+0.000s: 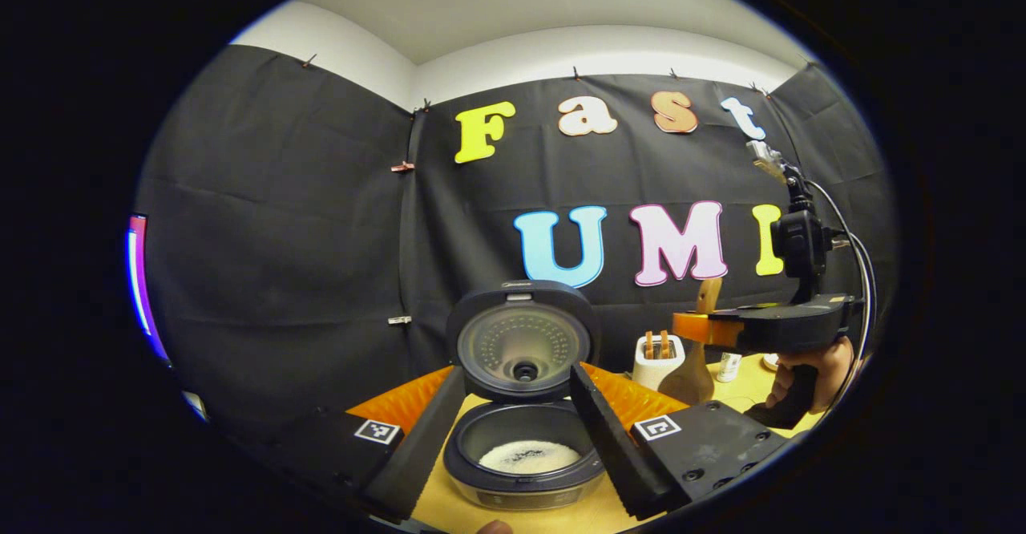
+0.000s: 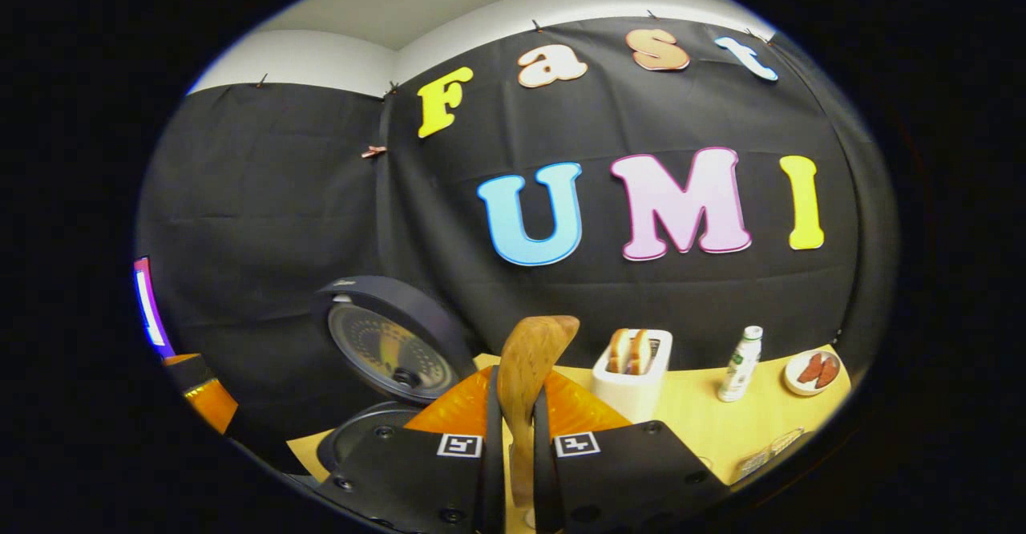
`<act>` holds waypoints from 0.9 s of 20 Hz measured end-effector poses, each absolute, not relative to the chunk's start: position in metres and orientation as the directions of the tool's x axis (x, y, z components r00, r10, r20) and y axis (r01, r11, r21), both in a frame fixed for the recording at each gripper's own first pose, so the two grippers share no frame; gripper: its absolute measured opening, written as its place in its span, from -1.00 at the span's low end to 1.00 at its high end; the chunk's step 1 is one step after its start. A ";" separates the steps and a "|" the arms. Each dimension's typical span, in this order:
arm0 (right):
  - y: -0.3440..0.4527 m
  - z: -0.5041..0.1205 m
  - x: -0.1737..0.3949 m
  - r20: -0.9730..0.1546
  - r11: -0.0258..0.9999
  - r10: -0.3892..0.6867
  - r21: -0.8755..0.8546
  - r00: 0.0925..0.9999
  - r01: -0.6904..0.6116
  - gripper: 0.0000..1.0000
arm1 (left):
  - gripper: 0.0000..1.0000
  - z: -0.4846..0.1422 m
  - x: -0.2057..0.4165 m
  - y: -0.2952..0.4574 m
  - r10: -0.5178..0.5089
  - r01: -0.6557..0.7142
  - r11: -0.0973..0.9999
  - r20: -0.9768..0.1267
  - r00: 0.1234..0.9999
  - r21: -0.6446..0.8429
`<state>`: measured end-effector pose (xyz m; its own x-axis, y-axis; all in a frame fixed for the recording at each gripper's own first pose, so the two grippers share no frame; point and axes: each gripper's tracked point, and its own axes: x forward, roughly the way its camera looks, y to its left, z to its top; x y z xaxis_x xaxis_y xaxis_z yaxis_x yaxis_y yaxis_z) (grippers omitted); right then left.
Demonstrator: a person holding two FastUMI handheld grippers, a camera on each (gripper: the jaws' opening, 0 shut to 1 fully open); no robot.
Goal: Close the left gripper, press the button to open the rice cooker; take a wooden spoon from the chopstick holder with the right hand, scoop a spoonful of rice and pour it into the rice cooker, then put the wooden spoon back into the chopstick holder.
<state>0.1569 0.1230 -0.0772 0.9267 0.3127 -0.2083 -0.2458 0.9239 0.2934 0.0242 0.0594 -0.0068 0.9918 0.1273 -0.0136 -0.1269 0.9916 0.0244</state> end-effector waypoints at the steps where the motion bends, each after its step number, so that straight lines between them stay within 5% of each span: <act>1: 0.104 -0.078 0.157 -0.217 0.931 0.286 0.293 0.933 -0.217 -0.63 | 0.81 -0.005 0.027 0.049 0.113 -0.113 0.993 -0.015 0.993 0.024; 10: -0.077 -0.105 0.150 -0.283 0.972 0.039 0.234 0.958 0.030 -0.64 | 0.81 -0.002 0.048 0.000 0.091 -0.091 0.995 -0.019 0.996 0.030; 18: -0.168 -0.153 0.137 -0.364 0.974 -0.059 0.183 0.929 0.133 -0.64 | 0.81 0.005 0.055 -0.029 0.117 -0.116 0.992 -0.015 0.993 0.050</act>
